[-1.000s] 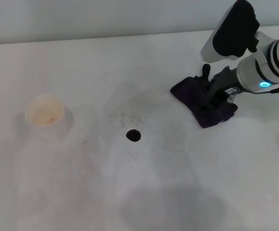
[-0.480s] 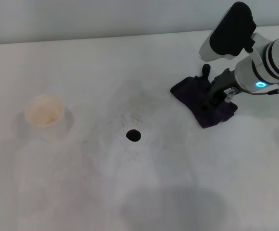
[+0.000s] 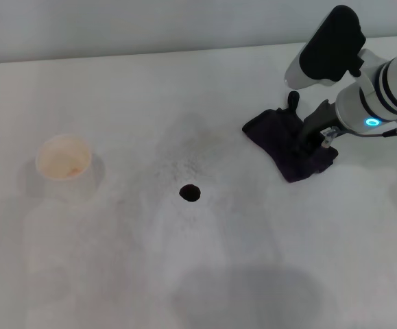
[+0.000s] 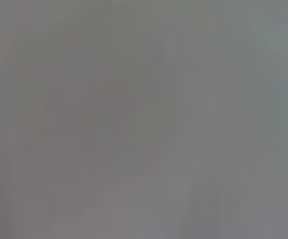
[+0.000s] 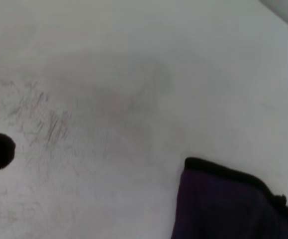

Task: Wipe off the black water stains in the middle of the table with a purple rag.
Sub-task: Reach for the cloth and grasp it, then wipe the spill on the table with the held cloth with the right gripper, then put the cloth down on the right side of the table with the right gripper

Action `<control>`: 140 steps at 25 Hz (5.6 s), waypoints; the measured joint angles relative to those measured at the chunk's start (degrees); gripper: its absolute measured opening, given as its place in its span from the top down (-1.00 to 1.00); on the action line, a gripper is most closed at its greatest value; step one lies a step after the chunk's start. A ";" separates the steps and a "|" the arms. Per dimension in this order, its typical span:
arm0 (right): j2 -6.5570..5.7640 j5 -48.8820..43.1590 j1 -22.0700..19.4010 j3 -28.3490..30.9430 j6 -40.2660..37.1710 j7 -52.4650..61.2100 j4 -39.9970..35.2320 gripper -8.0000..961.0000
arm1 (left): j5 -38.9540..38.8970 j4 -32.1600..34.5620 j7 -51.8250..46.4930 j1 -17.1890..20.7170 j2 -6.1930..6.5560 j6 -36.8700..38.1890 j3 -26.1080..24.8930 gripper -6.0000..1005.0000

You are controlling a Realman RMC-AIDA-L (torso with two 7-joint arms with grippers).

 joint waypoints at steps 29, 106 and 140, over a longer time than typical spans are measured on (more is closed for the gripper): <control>0.00 0.01 2.73 5.06 -0.52 -0.49 6.29 0.85 | 0.00 0.00 0.00 -0.49 0.00 0.00 0.00 -0.74; 0.14 40.64 8.59 -18.20 -18.30 -30.88 18.93 0.85 | 0.20 1.06 -0.70 -2.53 -0.19 -2.20 -0.02 -0.74; 0.50 21.66 -1.81 8.99 -0.72 -24.41 12.00 0.85 | 0.00 0.41 -0.70 -2.44 -0.07 -2.20 0.00 -0.74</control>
